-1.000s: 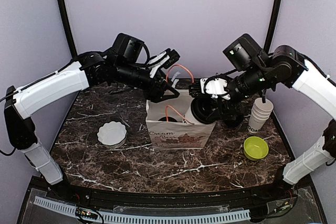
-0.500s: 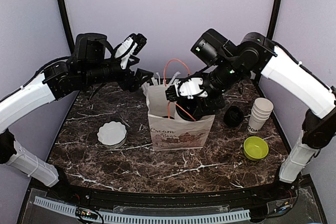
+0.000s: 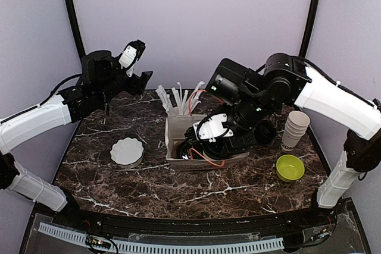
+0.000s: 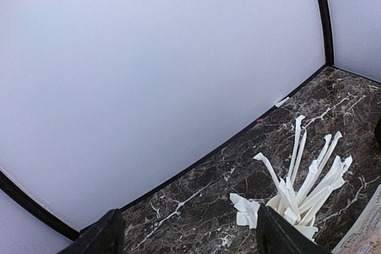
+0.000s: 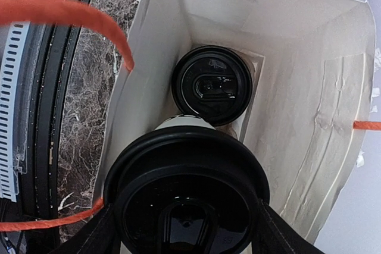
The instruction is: Pack the takeout coffee
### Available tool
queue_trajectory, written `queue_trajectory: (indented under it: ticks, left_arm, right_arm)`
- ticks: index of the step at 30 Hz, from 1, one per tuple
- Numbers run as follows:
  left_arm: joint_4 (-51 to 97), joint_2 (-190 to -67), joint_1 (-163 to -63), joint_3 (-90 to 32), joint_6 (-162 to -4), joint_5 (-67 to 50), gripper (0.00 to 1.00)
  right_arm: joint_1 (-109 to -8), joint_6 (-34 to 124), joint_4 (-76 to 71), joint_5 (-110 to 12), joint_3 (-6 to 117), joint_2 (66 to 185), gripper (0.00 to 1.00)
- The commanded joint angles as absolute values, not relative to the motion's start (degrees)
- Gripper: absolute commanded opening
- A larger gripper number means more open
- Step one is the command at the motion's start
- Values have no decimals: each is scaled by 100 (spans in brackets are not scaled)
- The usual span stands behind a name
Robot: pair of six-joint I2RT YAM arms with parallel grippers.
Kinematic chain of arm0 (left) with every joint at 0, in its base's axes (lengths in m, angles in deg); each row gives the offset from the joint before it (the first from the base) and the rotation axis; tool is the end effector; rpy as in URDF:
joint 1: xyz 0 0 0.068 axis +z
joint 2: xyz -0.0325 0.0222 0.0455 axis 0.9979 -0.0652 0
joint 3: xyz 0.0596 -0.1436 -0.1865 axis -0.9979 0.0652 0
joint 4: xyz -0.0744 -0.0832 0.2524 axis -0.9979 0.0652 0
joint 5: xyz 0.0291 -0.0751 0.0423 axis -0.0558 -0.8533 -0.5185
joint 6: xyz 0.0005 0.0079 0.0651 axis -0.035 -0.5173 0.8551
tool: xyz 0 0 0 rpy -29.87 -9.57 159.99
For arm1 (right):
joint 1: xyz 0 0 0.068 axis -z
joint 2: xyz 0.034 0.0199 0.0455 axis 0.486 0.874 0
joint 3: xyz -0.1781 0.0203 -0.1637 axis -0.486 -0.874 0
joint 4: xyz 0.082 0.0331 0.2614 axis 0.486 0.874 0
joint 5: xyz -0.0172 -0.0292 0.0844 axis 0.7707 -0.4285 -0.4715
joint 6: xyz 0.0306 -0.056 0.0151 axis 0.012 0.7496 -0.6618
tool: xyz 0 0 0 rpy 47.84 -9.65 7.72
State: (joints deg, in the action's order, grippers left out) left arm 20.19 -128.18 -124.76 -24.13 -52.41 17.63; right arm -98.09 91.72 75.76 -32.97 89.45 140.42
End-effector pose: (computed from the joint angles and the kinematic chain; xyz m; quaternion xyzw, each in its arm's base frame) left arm 0.2827 -0.2049 0.3559 0.2506 0.6798 -0.0065 0.6892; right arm 0.1268 0.3097 0.3534 -0.7824 0.5793 -0.0146 0.2281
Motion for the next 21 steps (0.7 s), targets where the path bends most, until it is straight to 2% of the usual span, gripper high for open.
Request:
queue_trajectory:
  ticks: [1,4,9,21]
  left_arm:
    - [1194,-12777,-12406,-2344,-5178,1611,78]
    - [1201,-12793,-12397,-2310,-5279,1483,78]
    - [1132,-12625,-12352,-2072,-5344,1428,78]
    - [1024,-12226,-12309,-1622,-5331,1529,79]
  right_arm:
    - [-10101,8980,7450,-2653,8205,13521,53]
    - [-10295,9005,7286,-2105,7677,13253,52]
    - [-10547,8771,7056,-1866,7155,13031,51]
    - [-11272,9301,6418,-1073,6638,12736,48]
